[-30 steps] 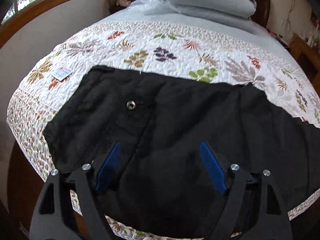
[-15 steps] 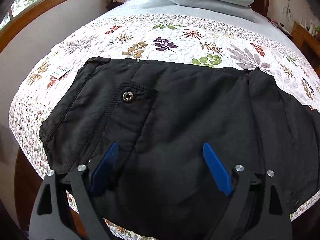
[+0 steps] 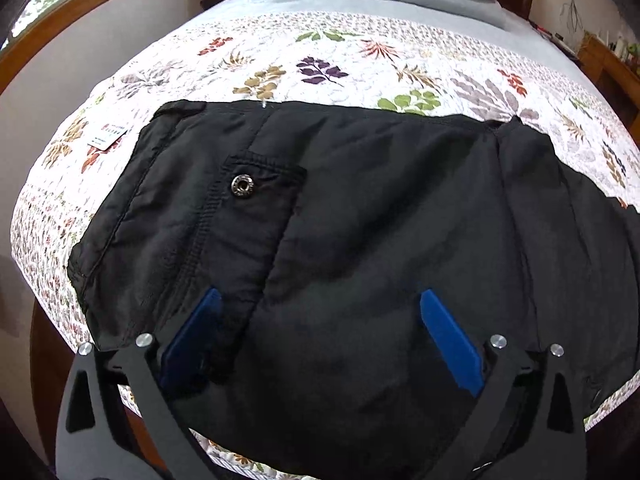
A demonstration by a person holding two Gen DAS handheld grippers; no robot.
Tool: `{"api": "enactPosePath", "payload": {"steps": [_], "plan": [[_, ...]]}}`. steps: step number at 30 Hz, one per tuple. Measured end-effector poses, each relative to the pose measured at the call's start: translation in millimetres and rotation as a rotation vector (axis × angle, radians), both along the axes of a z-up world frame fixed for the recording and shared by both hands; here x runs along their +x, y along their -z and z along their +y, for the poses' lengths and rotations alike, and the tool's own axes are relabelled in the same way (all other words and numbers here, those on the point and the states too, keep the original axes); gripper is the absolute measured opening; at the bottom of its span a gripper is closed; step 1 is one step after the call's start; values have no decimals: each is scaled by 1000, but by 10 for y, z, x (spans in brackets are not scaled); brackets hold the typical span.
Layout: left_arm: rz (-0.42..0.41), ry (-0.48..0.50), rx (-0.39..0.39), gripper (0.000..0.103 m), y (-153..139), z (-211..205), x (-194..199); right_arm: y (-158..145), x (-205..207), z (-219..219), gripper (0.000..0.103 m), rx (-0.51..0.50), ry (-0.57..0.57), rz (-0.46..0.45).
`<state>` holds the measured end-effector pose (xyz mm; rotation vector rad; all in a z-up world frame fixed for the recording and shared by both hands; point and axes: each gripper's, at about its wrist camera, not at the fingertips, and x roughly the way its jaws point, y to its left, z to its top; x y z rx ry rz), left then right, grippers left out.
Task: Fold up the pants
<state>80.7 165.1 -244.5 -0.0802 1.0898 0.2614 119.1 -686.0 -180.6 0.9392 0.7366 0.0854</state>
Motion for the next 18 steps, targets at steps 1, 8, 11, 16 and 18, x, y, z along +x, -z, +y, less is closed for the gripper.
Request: {"api": "enactPosePath", "payload": {"steps": [1,8,11,16,18], "plan": [[3,2,-2,100,1,3,4,-113,16,56,8,-38,-8,-12],[4,5,-31,100,31,46,-2,-888,174,611,8,-271,-119,-109],[-2,9,-34,100,35,48,-6,-1143,216,914,8,-367,-180,-143],[-8,19,-44,100,42,62,-14,-1477,269,1520,8,-506,-296,-205],[-8,26,-48,100,42,67,-23,-1544,298,1763,8,-553,-344,-219]]}}
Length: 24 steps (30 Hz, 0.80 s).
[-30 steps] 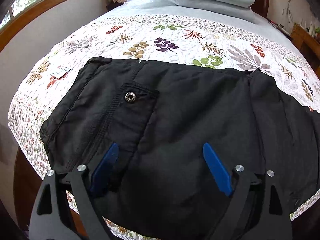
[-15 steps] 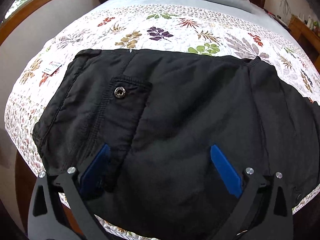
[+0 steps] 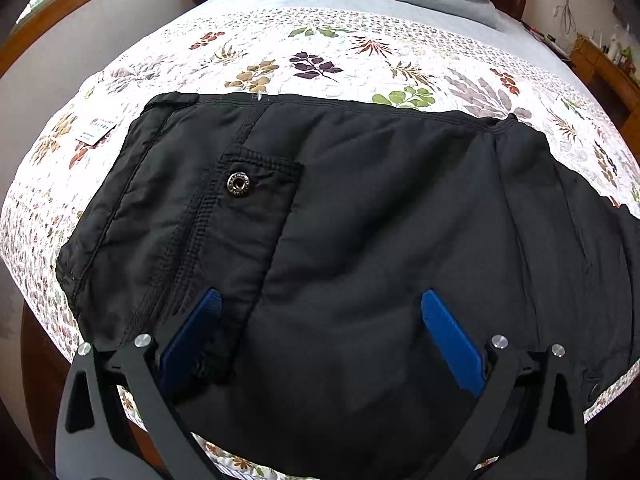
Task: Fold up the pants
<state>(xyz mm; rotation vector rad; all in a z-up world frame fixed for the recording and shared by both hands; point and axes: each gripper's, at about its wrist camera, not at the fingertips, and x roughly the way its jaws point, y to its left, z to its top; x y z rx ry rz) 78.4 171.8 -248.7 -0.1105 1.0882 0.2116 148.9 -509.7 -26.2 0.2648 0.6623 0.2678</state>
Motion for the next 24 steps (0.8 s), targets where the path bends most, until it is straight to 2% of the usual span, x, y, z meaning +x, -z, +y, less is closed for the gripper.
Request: {"api": "enactPosePath", "payload": {"steps": [5,8,15,19,22,24], "plan": [[-5,14,-10,100,-2,21,-15,-81,60,715,8,-151,-148,-1],[-10,17,-13,100,2,25,-21,10,52,1066,8,-201,-217,17],[-19,25,-18,100,13,36,-36,472,-2,1718,8,-296,-358,118],[-20,31,-28,100,9,51,-37,818,-61,2061,8,-406,-427,174],[-22,37,-27,100,9,55,-44,966,-131,2198,8,-492,-463,179],[-24,38,-25,100,12,52,-39,1054,-183,2294,16,-545,-489,184]]}}
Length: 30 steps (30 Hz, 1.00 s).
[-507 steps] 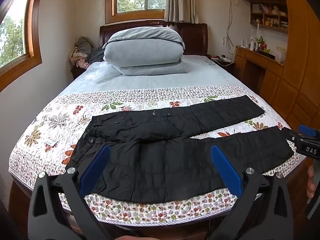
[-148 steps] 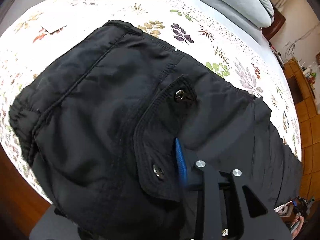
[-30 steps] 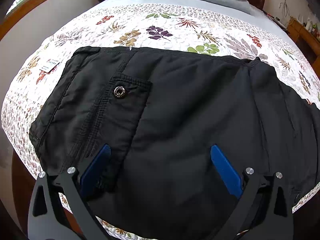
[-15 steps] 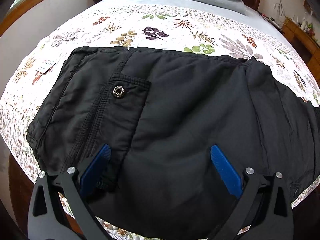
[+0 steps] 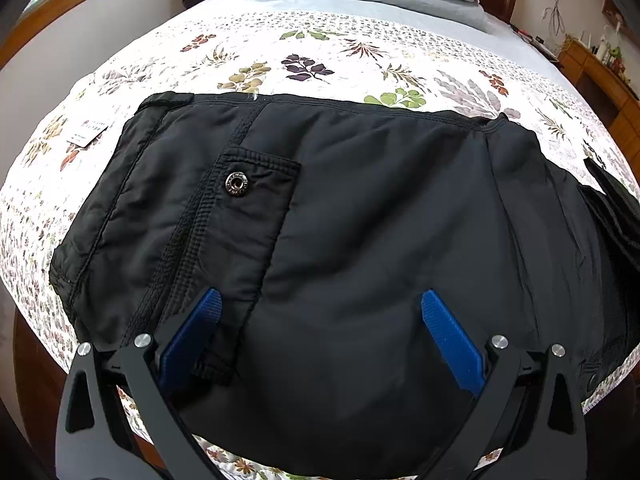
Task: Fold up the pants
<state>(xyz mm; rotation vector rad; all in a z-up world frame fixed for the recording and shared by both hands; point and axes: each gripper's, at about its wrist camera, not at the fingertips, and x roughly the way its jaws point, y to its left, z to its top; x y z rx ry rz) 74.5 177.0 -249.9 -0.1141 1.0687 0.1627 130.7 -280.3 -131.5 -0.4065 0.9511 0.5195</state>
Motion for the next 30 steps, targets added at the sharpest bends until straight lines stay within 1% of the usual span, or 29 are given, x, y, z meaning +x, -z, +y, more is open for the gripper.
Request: {"api": "enactPosePath", "payload": {"steps": [1,3,4,6,8,10,12,14,17,19,20,21,22,24,25,27,30], "plan": [[-1,0,1,100,3,-3,0,28,-15,-5,24,-7,-11,17],[-4,0,5,100,6,-8,-2,61,-71,13,47,-4,-40,54],[-5,-1,7,100,7,-13,-6,47,-108,31,50,3,-49,59],[-8,-2,7,100,8,-16,-10,-31,-150,28,52,47,-57,60],[-10,-2,9,100,11,-23,-14,-160,-137,-35,52,150,-37,71],[-11,-4,12,100,13,-32,-16,-248,-122,-44,56,212,-26,60],[-12,-5,14,100,14,-39,-21,-306,-143,36,64,224,-46,35],[-13,-4,9,100,12,-30,-21,-328,-163,140,67,206,-79,10],[-13,-6,4,100,8,-18,-20,-245,-147,326,67,122,-105,-31],[-13,-5,4,100,9,-17,-22,-161,-100,401,58,76,-97,-40],[-14,-5,4,100,9,-17,-22,-110,-50,418,46,70,-88,-24],[-14,-5,3,100,8,-18,-22,-71,-16,418,42,68,-80,-9],[-14,-4,2,100,7,-17,-21,-21,39,408,42,72,-65,11],[-12,-4,0,100,6,-11,-20,9,93,380,27,92,-58,35],[-12,-5,-3,100,4,-8,-19,-18,92,363,23,113,-59,40],[-13,-5,-6,100,2,-3,-17,-134,59,320,20,158,-66,25],[-14,-5,-3,100,3,-3,-17,-288,-31,306,20,185,-104,11]]}}
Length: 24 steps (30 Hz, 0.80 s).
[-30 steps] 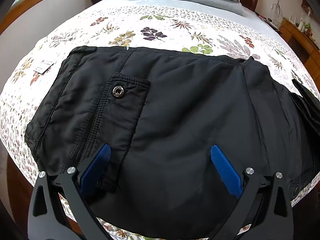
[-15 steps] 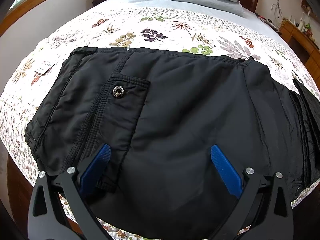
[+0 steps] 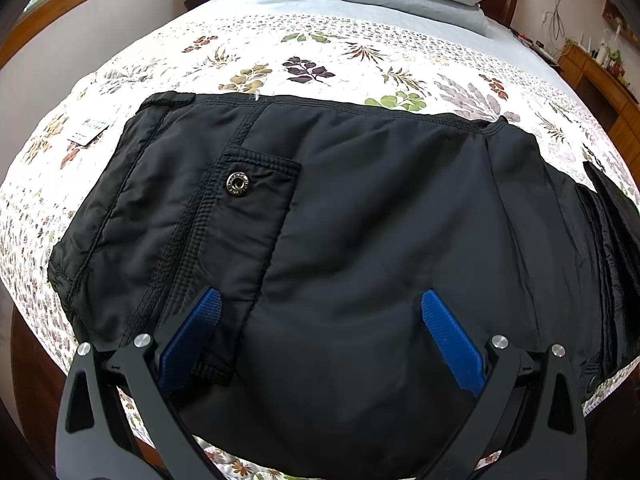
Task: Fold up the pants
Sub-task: 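Lay the lifted leg flat onto the stacked trousers with the right gripper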
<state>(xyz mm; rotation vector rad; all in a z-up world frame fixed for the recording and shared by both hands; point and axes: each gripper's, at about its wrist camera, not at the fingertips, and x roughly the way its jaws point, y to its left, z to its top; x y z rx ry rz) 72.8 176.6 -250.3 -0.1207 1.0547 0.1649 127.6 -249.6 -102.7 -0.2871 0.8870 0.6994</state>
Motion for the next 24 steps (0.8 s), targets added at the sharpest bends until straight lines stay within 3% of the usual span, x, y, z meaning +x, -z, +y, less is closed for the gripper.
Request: {"api": "enactPosePath", "payload": {"steps": [3,6,10,13,15,19,24], "plan": [[0,-1,6,100,1,-3,2,-31,-95,50,20,-6,-54,11],[-1,-5,8,101,1,-14,2,181,-97,122,20,-55,-57,45],[1,-7,8,100,3,-25,4,406,-26,101,26,-16,-14,105],[0,-8,6,100,4,-17,6,352,-35,41,34,31,-14,131],[0,-9,11,100,6,-26,7,243,-55,-69,48,75,-14,148],[-2,-9,10,100,8,-34,6,-93,43,-748,70,235,132,177],[-1,-10,20,100,11,-35,5,-116,377,-1964,74,386,418,258]]}}
